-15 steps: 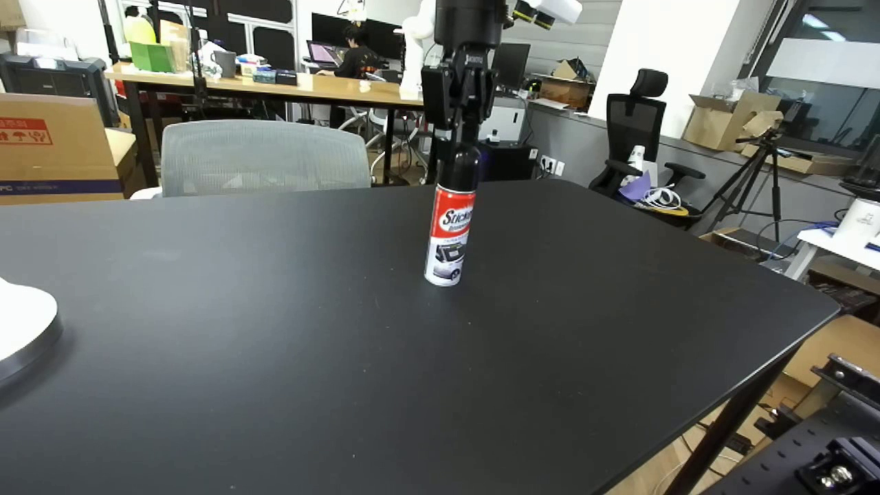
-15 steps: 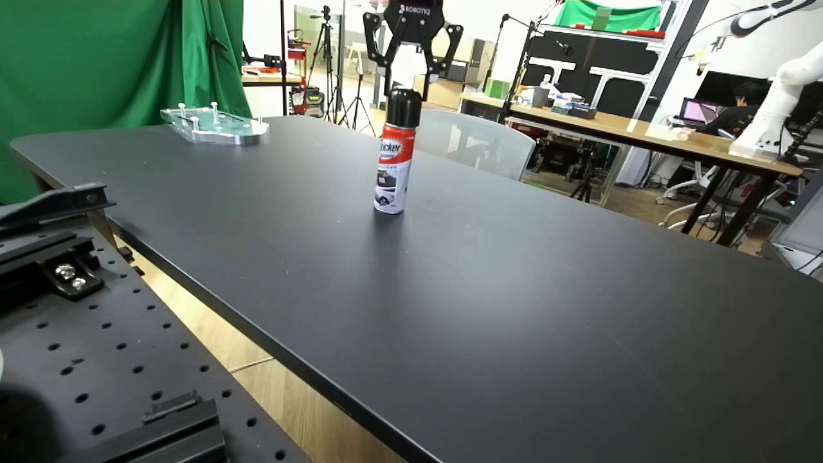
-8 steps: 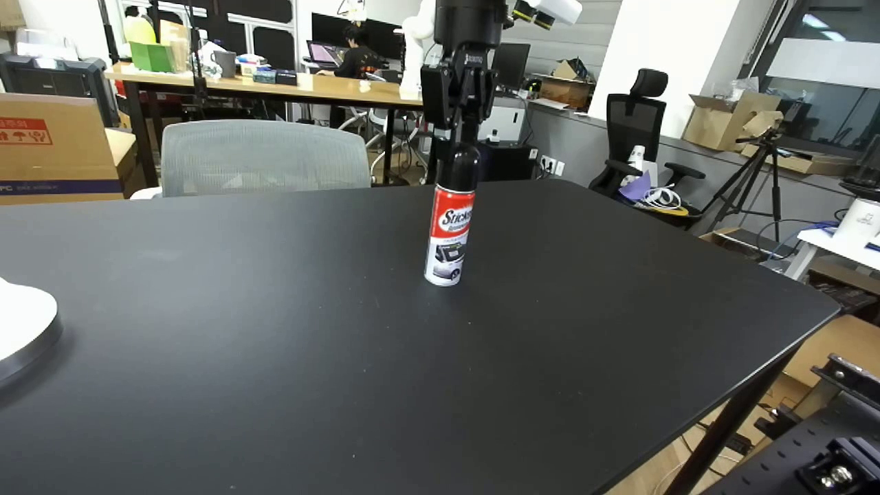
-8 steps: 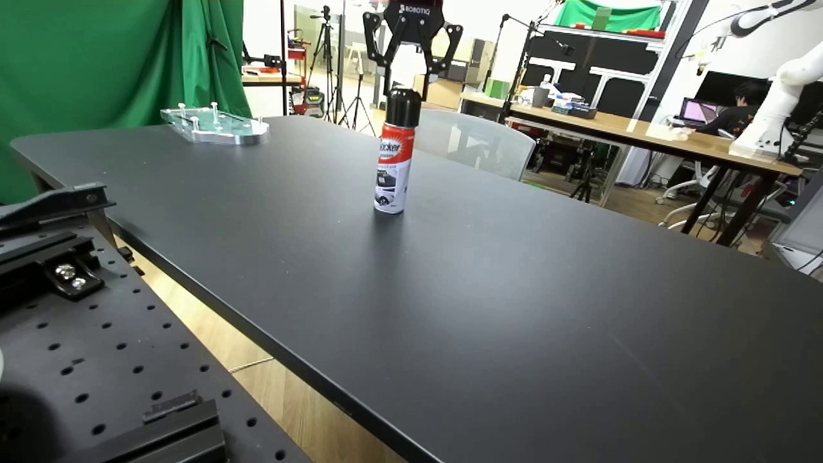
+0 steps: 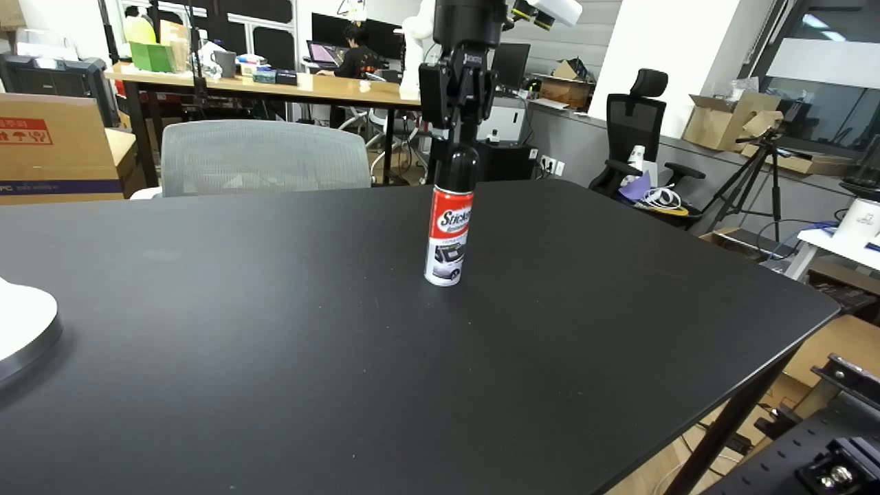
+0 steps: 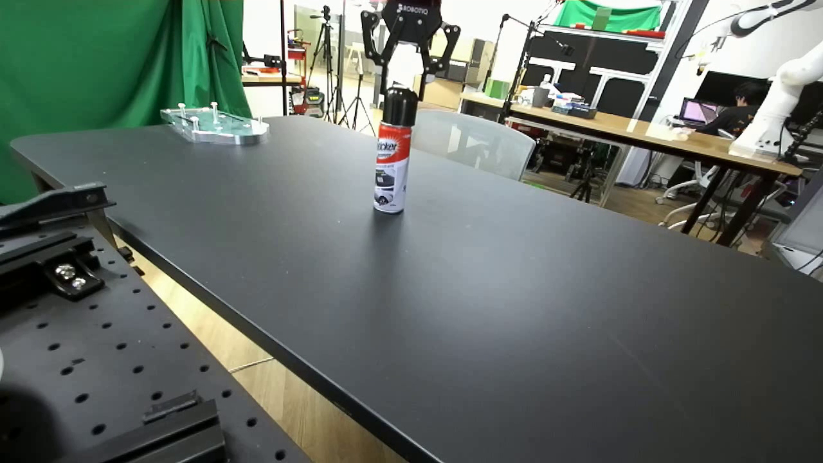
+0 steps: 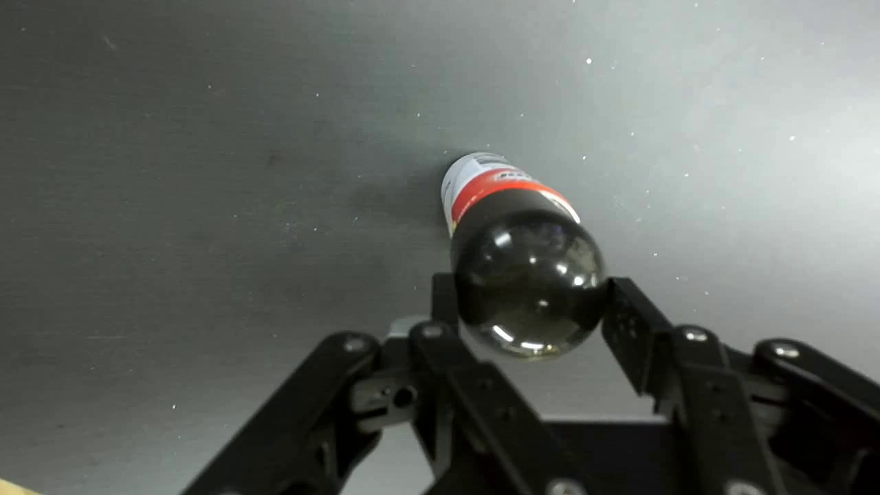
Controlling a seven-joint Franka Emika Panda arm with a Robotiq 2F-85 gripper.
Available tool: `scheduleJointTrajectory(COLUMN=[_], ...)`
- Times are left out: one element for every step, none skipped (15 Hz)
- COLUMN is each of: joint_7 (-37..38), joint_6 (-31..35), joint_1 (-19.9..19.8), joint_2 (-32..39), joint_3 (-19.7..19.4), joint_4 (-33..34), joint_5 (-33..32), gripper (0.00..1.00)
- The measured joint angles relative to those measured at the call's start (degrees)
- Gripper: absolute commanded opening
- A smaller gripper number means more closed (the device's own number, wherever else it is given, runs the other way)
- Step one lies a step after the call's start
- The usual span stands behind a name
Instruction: Put the black lid on top of the spray can
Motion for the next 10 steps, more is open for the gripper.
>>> scheduleJointTrajectory(joint_7=[-0.1,-0.19,-0.19,-0.19,-0.19,-0.19,-0.19,-0.19,-0.19,-0.19], joint_6=[-0.26,-0.41,-0.48,-0.52,-0.54,-0.56,-0.57,-0.62,-0.79,-1.15], joint_1=[0.0,0.0,0.0,0.0,0.0,0.0,0.0,-0.01,-0.01,-0.01], joint_2=[-0.01,-0.02,-0.03,-0.03,-0.04,-0.04,-0.05,-0.05,-0.05,-0.05], joint_3=[0.0,0.0,0.0,0.0,0.0,0.0,-0.01,-0.02,-0.03,-0.03], joint_4=[-0.01,-0.01,-0.02,-0.02,-0.03,-0.04,-0.04,-0.04,-0.04,-0.06], joint_5=[0.45,0.74,0.88,0.99,1.19,1.46,1.6,1.61,1.62,1.62], gripper=[0.31,0.31,0.31,0.31,0.31,0.31,0.81,0.83,0.88,0.94])
